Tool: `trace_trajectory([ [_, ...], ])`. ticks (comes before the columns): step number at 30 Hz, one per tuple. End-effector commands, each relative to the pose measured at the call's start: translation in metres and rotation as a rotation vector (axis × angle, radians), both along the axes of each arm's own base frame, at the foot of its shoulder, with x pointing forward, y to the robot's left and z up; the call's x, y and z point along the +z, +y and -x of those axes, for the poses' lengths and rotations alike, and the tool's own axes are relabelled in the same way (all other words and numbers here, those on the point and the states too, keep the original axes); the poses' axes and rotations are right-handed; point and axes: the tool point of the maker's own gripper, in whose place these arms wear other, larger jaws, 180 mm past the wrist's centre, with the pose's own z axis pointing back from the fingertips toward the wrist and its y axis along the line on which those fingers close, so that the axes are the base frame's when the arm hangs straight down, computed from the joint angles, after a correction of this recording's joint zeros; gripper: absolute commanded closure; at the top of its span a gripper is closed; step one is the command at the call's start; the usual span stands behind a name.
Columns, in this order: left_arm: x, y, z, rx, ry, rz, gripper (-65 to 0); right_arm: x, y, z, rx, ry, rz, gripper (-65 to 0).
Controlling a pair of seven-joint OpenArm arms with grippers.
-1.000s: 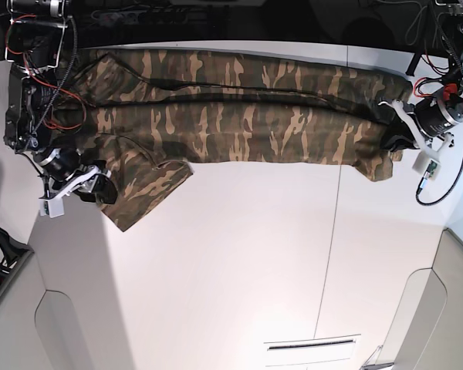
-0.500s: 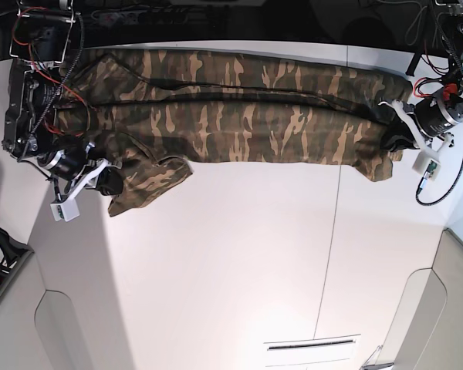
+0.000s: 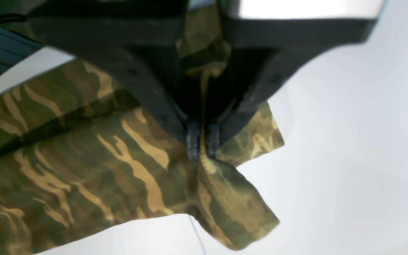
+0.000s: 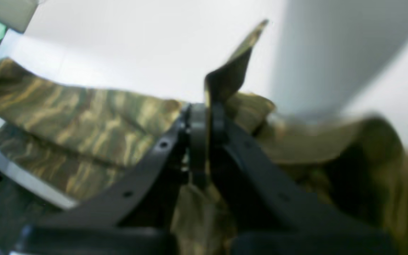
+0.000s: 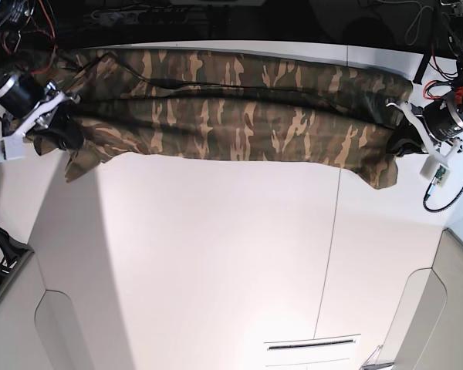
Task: Fold the T-shirt properly
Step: 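Tuck the loose sleeve end under with the right gripper, then grasp both ends of the folded strip with both grippers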
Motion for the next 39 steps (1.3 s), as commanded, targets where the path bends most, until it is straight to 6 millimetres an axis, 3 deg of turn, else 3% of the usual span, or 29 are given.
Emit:
trace_trajectory([
  [1,0.014,0.003,-0.007,-0.011,-0.043,-0.010,0.0,0.012,-0.005,-0.001,-0.007,-0.041,-0.003,0.0],
  [8,0.001,0.004,0.009,-0.013,0.022,-0.020,0.0,-0.004,-0.018,0.029,-0.036,0.034,0.019,0.0],
  [14,-0.004,0.002,0.018,-0.015,0.044,-0.009,0.0,-0.027,-0.031,0.034,-0.079,0.091,0.055,0.0],
  [17,-0.004,0.001,0.018,-0.016,0.043,0.000,0.0,-0.031,-0.034,0.035,-0.094,0.102,0.048,-26.0],
  [19,-0.004,0.001,0.019,-0.017,0.052,0.001,-1.3,-0.030,-0.034,0.034,-0.093,0.100,0.051,-31.7],
  [23,-0.007,0.003,0.021,0.009,0.078,0.004,-18.3,-0.019,-0.043,0.027,-0.112,0.067,0.070,-31.6],
  [25,-0.009,0.006,0.022,0.032,0.089,0.003,-22.9,-0.007,-0.049,0.021,-0.129,0.029,0.080,-31.6],
  [30,-0.012,0.002,0.028,0.031,0.102,0.028,-23.1,0.024,-0.055,0.014,-0.147,-0.063,0.124,-31.4],
  [34,-0.010,0.001,0.027,0.033,0.093,0.037,-23.2,0.030,-0.045,0.013,-0.148,-0.091,0.083,-31.4],
  [36,-0.010,0.004,0.026,0.060,0.089,0.042,-27.7,0.026,-0.039,0.014,-0.145,-0.085,0.065,-24.9],
  [39,-0.011,0.002,0.025,0.070,0.079,0.052,-36.4,0.009,-0.039,0.017,-0.142,-0.031,0.076,-0.6],
])
